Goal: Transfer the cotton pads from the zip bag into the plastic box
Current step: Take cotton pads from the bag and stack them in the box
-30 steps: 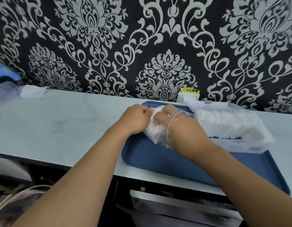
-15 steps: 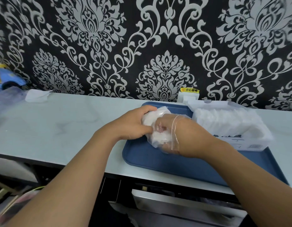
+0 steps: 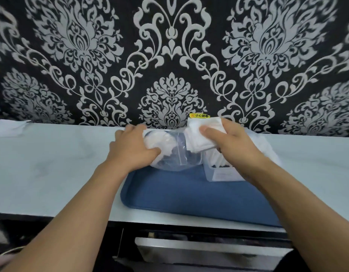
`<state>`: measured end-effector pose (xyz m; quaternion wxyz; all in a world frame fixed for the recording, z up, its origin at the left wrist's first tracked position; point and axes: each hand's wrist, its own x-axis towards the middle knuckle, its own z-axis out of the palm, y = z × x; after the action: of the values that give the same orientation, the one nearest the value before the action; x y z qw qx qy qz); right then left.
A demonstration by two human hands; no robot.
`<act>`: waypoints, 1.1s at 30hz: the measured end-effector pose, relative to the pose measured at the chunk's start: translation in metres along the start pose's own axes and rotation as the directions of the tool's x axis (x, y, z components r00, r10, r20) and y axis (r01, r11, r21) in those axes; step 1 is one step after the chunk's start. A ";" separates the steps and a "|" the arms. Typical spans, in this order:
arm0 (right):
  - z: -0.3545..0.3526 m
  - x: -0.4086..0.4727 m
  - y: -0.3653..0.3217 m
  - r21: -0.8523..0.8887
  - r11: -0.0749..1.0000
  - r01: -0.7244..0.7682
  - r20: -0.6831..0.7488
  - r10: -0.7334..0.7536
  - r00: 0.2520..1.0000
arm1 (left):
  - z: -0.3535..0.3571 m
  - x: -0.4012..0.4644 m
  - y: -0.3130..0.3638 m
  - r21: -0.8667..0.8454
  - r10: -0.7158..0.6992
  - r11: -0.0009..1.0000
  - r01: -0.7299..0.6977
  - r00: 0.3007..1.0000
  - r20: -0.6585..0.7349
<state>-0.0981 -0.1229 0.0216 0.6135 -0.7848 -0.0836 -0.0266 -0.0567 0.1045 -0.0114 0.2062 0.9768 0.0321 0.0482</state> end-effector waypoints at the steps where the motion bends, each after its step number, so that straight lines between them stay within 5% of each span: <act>1: -0.007 0.000 0.000 0.061 0.998 -0.030 -0.004 0.030 1.000 | -0.006 -0.003 0.009 -0.069 0.022 0.997 -0.033 0.988 -0.155; 3: -0.020 -0.001 0.001 0.146 0.987 -0.063 -0.016 0.066 0.998 | -0.018 -0.010 0.034 -0.335 0.100 0.897 -0.288 0.872 -0.480; 4: -0.026 -0.002 0.002 0.169 0.983 -0.068 -0.030 0.074 0.997 | -0.020 -0.014 0.052 -0.459 0.107 0.799 -0.389 0.843 -0.528; 6: -0.028 -0.002 0.002 0.213 0.976 -0.055 -0.064 0.070 0.995 | -0.016 -0.025 0.089 -0.737 0.101 0.578 -0.350 0.927 -0.360; 8: -0.026 -0.002 -0.001 0.201 0.980 0.003 -0.111 0.019 0.994 | 0.001 -0.034 0.125 -0.926 0.170 0.368 -0.088 0.985 -0.026; 13: -0.027 0.000 -0.004 0.184 0.982 0.048 -0.266 0.003 0.964 | 0.014 -0.029 0.165 -0.962 0.135 0.019 0.273 0.952 0.273; 19: -0.035 -0.001 -0.006 0.360 0.933 -0.011 -0.279 0.120 0.953 | 0.034 -0.033 0.185 -0.979 0.153 0.167 0.114 0.978 0.140; 24: -0.046 -0.003 -0.002 0.554 0.832 -0.007 -0.263 0.183 0.947 | 0.041 -0.034 0.189 -0.963 0.209 -0.045 0.264 0.946 0.250; 30: -0.053 -0.001 0.011 0.336 0.941 0.034 -0.365 0.097 0.926 | 0.039 -0.032 0.191 -0.970 0.153 -0.056 0.235 0.962 0.224; 33: -0.064 -0.002 0.015 0.161 0.985 -0.056 -0.240 0.094 0.966 | 0.037 -0.032 0.190 -0.988 0.154 0.013 0.155 0.976 0.155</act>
<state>-0.0938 -0.1889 0.0222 0.6780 -0.7287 0.0216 -0.0943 -0.0766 -0.0869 0.0291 0.8347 0.5474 -0.0335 -0.0511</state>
